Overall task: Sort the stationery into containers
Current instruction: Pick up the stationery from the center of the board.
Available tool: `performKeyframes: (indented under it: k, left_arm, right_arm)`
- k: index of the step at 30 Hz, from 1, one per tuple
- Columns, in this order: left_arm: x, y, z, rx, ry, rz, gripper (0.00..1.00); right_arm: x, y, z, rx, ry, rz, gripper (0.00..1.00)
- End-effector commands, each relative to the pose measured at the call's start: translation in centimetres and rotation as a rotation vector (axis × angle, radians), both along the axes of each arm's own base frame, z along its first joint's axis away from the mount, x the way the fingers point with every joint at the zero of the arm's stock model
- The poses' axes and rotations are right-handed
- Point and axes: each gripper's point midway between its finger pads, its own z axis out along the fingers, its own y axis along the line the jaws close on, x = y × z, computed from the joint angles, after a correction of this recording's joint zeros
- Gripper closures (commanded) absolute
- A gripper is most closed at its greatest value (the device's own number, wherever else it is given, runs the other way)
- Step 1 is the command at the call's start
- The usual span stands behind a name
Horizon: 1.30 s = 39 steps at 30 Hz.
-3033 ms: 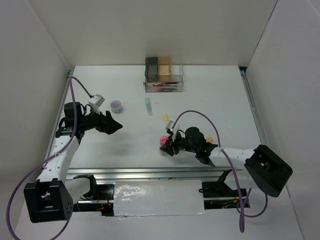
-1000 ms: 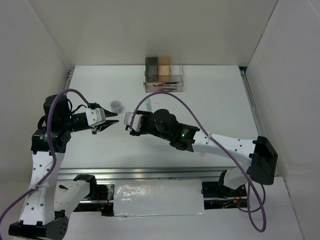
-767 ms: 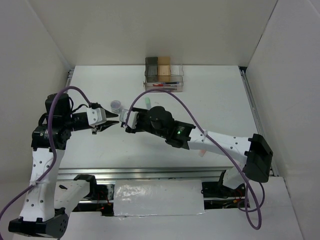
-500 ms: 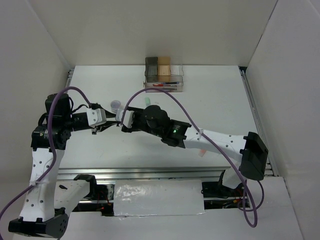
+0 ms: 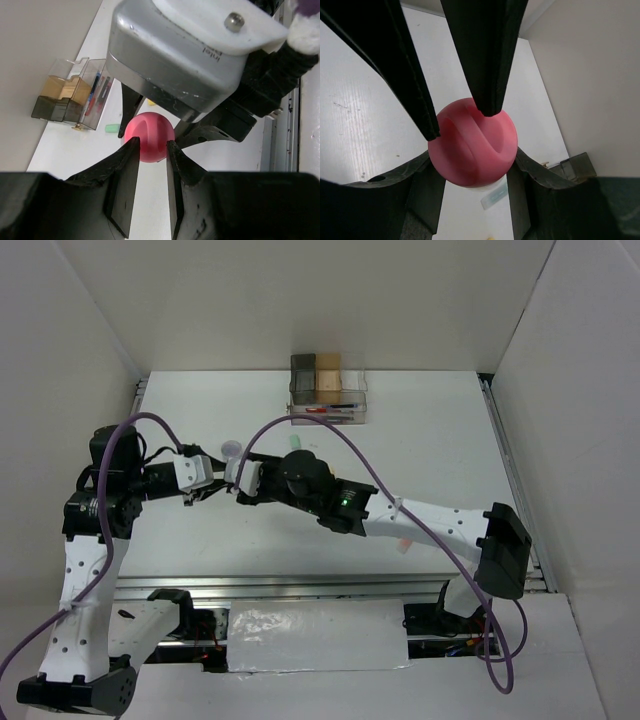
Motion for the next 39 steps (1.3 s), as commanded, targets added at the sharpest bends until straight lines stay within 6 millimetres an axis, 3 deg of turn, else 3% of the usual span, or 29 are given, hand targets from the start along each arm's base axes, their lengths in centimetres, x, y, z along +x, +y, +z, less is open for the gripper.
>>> performKeyframes:
  k: [1, 13, 25, 33, 36, 39]
  left_arm:
    - [0.0, -0.2, 0.5, -0.001, -0.029, -0.022, 0.60]
    - [0.7, 0.0, 0.1, 0.006, -0.022, 0.005, 0.60]
    - [1.7, 1.0, -1.8, 0.066, 0.021, 0.063, 0.64]
    - [2.2, 1.7, -3.2, 0.116, 0.035, 0.093, 0.72]
    - [2.2, 1.7, -3.4, 0.118, 0.044, 0.097, 0.79]
    - [2.5, 1.8, -3.5, 0.113, 0.070, 0.110, 0.93]
  right_arm:
    - [0.1, 0.8, 4.2, 0.097, -0.041, -0.006, 1.00]
    - [-0.7, 1.4, 4.3, 0.081, -0.071, 0.006, 1.00]
    - [-0.5, 1.7, 4.5, 0.073, -0.058, -0.006, 1.00]
    - [-0.6, 1.9, 5.0, 0.083, -0.053, -0.001, 1.00]
    - [-0.7, 2.0, 5.0, 0.083, -0.050, -0.003, 1.00]
    - [-0.7, 2.0, 4.9, 0.081, -0.050, -0.001, 1.00]
